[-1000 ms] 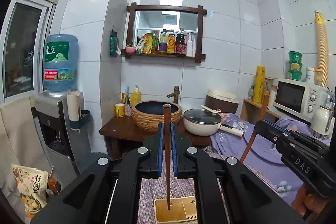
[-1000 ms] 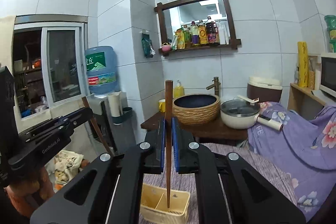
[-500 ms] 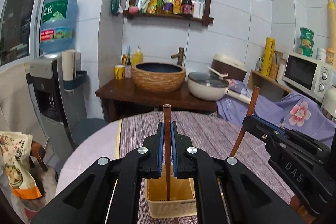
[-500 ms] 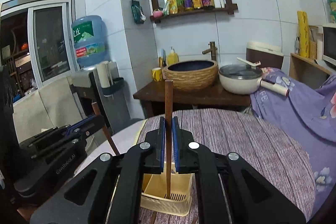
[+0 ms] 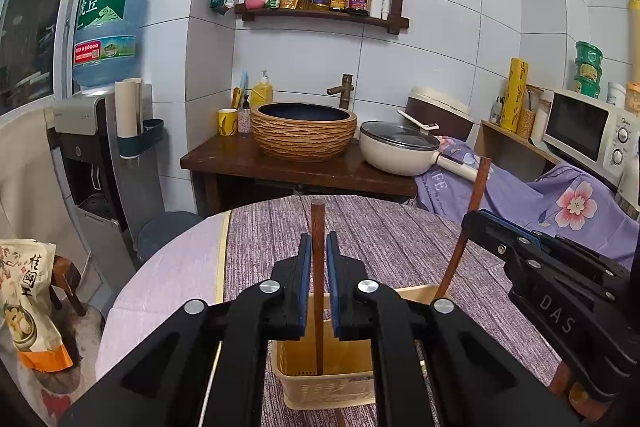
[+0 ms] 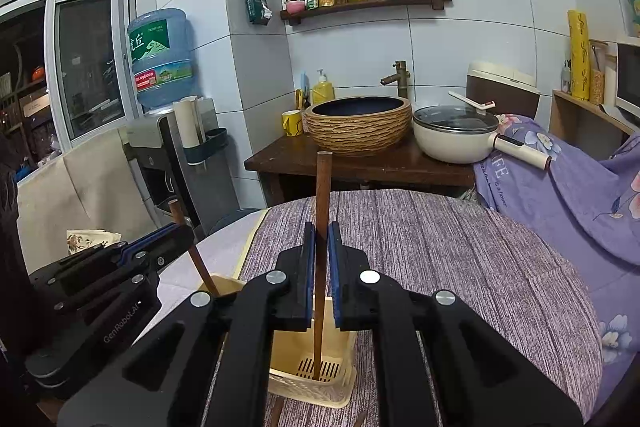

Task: Organize utensils
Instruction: 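Lower and open the left tool into the basket while the right tool releases its chopstick, then move both tools back down to the remaining chopsticks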

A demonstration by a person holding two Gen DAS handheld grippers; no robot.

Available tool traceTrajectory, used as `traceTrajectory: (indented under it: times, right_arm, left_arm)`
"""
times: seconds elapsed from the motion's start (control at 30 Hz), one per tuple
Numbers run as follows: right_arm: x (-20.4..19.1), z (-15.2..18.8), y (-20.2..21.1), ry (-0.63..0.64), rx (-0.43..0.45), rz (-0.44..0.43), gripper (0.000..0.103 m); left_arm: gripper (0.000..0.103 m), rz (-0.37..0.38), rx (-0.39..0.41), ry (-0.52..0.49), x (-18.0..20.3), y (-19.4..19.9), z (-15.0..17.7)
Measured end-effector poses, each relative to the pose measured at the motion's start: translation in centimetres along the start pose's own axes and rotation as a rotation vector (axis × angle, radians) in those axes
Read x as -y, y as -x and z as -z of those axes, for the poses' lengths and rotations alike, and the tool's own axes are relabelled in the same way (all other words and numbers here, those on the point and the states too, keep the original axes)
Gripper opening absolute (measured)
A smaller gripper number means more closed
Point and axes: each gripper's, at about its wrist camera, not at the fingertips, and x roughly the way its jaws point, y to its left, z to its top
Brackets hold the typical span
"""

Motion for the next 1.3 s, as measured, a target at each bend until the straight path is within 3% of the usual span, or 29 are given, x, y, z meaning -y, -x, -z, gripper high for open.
traceTrajectory:
  times: [0.03, 0.07, 0.1, 0.13, 0.23, 0.5, 0.7, 0.9, 0.97, 1.1, 1.23, 1.3]
  right_arm:
    - [0.0, 0.0, 0.3, 0.006, 0.012, 0.006, 0.015]
    - [-0.1, 0.1, 0.6, 0.011, 0.029, 0.012, 0.029]
    - [-0.1, 0.1, 1.0, 0.013, 0.046, 0.018, 0.052]
    - [-0.1, 0.2, 1.5, 0.013, 0.069, 0.031, 0.057]
    - [0.0, 0.2, 2.7, 0.03, 0.091, 0.048, 0.06]
    - [0.7, 1.8, 6.6, 0.06, 0.105, 0.136, 0.06]
    - [0.7, 6.1, 8.6, 0.088, 0.013, 0.132, 0.06]
    - [1.9, 12.4, 7.6, 0.019, -0.169, 0.113, 0.06]
    - [2.4, 14.5, 6.7, -0.018, -0.236, 0.102, 0.059]
    - [3.7, 17.8, 5.1, -0.101, -0.342, 0.089, 0.048]
    - [3.9, 19.6, 3.6, -0.142, -0.414, 0.068, 0.039]
    - [3.6, 20.0, 3.0, -0.15, -0.437, 0.058, 0.036]
  left_arm:
    - [0.031, 0.002, 0.006, 0.0, 0.0, 0.2, 0.0]
    - [0.04, 0.001, 0.018, 0.0, 0.0, 0.5, 0.0]
    - [0.052, -0.001, 0.033, 0.003, -0.1, 0.9, 0.1]
    - [0.059, -0.018, 0.057, 0.01, -0.3, 1.5, 0.1]
    - [0.072, -0.022, 0.085, 0.02, -0.7, 2.9, 0.2]
    - [0.083, -0.122, 0.134, 0.032, -2.9, 7.2, 2.2]
    - [0.083, -0.154, 0.072, 0.004, -3.8, 8.8, 5.7]
    - [0.082, -0.137, -0.082, -0.028, -3.8, 8.0, 11.7]
    - [0.075, -0.114, -0.16, -0.028, -3.8, 7.1, 13.9]
    - [0.056, -0.07, -0.272, -0.025, -3.6, 5.8, 17.1]
    - [0.041, -0.045, -0.338, -0.019, -3.3, 4.9, 18.7]
    - [0.039, -0.043, -0.349, -0.024, -3.0, 4.6, 19.0]
